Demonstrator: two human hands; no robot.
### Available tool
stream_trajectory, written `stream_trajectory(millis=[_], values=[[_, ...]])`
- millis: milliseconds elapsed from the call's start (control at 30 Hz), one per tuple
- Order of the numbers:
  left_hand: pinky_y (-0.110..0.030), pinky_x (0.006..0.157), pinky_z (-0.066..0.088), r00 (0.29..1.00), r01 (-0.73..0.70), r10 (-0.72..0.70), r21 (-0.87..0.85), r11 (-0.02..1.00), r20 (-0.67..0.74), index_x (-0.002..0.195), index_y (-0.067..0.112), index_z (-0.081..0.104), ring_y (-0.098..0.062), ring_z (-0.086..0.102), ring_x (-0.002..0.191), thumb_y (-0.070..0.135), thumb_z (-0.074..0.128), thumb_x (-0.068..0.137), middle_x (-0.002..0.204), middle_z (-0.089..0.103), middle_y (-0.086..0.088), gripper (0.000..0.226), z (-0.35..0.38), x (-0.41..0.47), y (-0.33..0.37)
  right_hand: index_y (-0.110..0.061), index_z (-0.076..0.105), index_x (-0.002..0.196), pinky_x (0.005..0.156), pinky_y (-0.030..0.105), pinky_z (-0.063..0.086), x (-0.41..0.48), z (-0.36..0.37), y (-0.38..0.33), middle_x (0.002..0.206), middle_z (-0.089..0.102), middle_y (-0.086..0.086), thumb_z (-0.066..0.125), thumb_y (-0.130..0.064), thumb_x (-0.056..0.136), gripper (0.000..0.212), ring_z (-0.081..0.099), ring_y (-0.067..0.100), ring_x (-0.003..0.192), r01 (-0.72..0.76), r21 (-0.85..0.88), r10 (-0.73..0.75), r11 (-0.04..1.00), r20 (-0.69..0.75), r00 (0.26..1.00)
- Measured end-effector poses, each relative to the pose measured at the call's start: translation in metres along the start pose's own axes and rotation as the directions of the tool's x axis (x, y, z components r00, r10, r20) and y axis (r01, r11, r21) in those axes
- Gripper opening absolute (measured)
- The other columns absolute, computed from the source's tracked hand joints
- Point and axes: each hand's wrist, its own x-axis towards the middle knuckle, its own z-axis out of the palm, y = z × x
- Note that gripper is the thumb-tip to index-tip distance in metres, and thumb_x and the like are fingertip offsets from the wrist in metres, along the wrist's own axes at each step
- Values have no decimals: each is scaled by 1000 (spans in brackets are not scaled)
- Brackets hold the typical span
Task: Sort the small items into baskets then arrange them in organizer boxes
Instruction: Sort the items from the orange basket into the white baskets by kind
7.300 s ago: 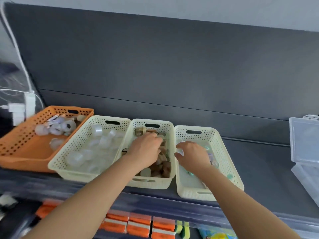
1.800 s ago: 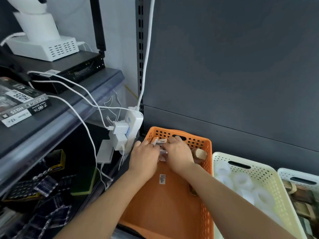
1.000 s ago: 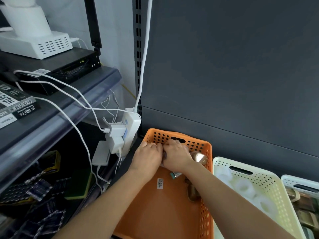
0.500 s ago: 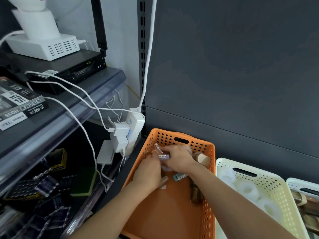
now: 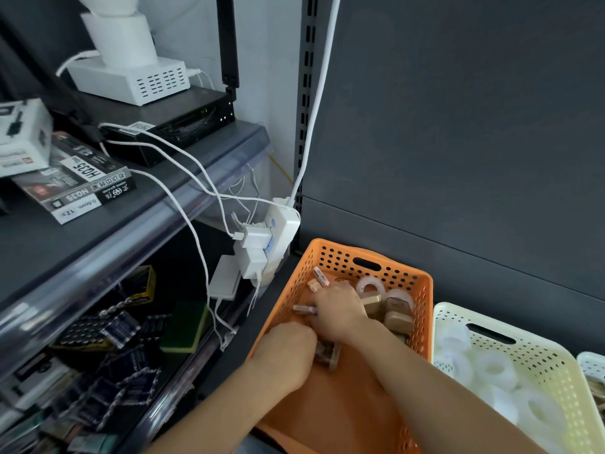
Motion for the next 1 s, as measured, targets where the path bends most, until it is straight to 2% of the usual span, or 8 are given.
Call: stream_trajectory(millis=[100, 467, 600, 733, 800, 867, 933, 1000], values=[[-37, 69, 49, 1000, -21, 21, 1, 1000, -23, 105, 6, 61, -31, 64, 91, -11, 42, 85, 102, 64, -14, 33, 2, -1, -3, -16, 67, 105, 87, 36, 51, 2, 3, 3, 108, 60, 5, 53, -32, 91, 25, 56, 23, 105, -82, 169, 99, 982, -99, 990], [-33, 64, 44, 997, -40, 38, -21, 999, -61, 113, 9, 59, -27, 62, 90, -12, 39, 85, 103, 62, -10, 40, 1, -15, -6, -13, 57, 124, 93, 38, 45, 12, 2, -14, 121, 57, 12, 45, -21, 95, 32, 48, 29, 115, -193, -49, 194, 980, 9, 981], [-35, 72, 49, 996, -42, 37, -56, 998, -83, 116, 12, 57, -27, 61, 96, -9, 43, 87, 108, 61, -9, 38, 2, -17, -7, -10, 63, 109, 89, 36, 48, 5, -5, -17, 109, 64, 10, 45, -14, 95, 23, 58, 27, 104, -193, -78, 194, 978, 3, 981], [-34, 76, 52, 991, -61, 44, -136, 989, -126, 117, 15, 55, -23, 60, 95, -3, 49, 88, 107, 59, -4, 34, 1, -19, -8, -17, 67, 102, 78, 32, 54, -6, -5, -15, 101, 67, 6, 49, -13, 93, 21, 63, 22, 93, -210, 178, 220, 961, -35, 975], [-32, 76, 51, 987, -80, 51, -188, 979, -154, 112, 16, 53, -20, 58, 95, 1, 50, 89, 104, 57, -2, 27, -3, -21, -8, -24, 69, 100, 71, 30, 57, -11, -7, -5, 94, 69, -1, 54, -14, 91, 20, 66, 15, 82, -240, 472, 296, 848, -47, 954], [-32, 77, 50, 972, -124, 62, -271, 955, -225, 102, 19, 52, -17, 57, 93, 4, 49, 91, 100, 56, 1, 19, -8, -21, -6, -27, 70, 101, 71, 26, 57, -22, -16, 7, 90, 69, -6, 64, -16, 88, 18, 66, 8, 77, -201, 738, 353, 644, -54, 934], [-30, 78, 50, 955, -160, 39, -399, 903, -295, 108, 22, 53, -12, 56, 92, 9, 47, 93, 105, 58, 5, 21, -15, -20, 0, -25, 71, 102, 74, 25, 57, -37, -29, 16, 93, 70, -7, 69, -16, 85, 20, 66, 7, 80, -115, 869, 377, 482, -87, 922], [-22, 75, 47, 955, -161, -18, -571, 805, -295, 128, 27, 50, -7, 53, 92, 11, 45, 96, 119, 58, 7, 36, -21, -16, 8, -26, 71, 102, 73, 23, 55, -57, -38, 23, 93, 70, -8, 69, -16, 85, 20, 66, 8, 82, -57, 904, 406, 424, -133, 904]])
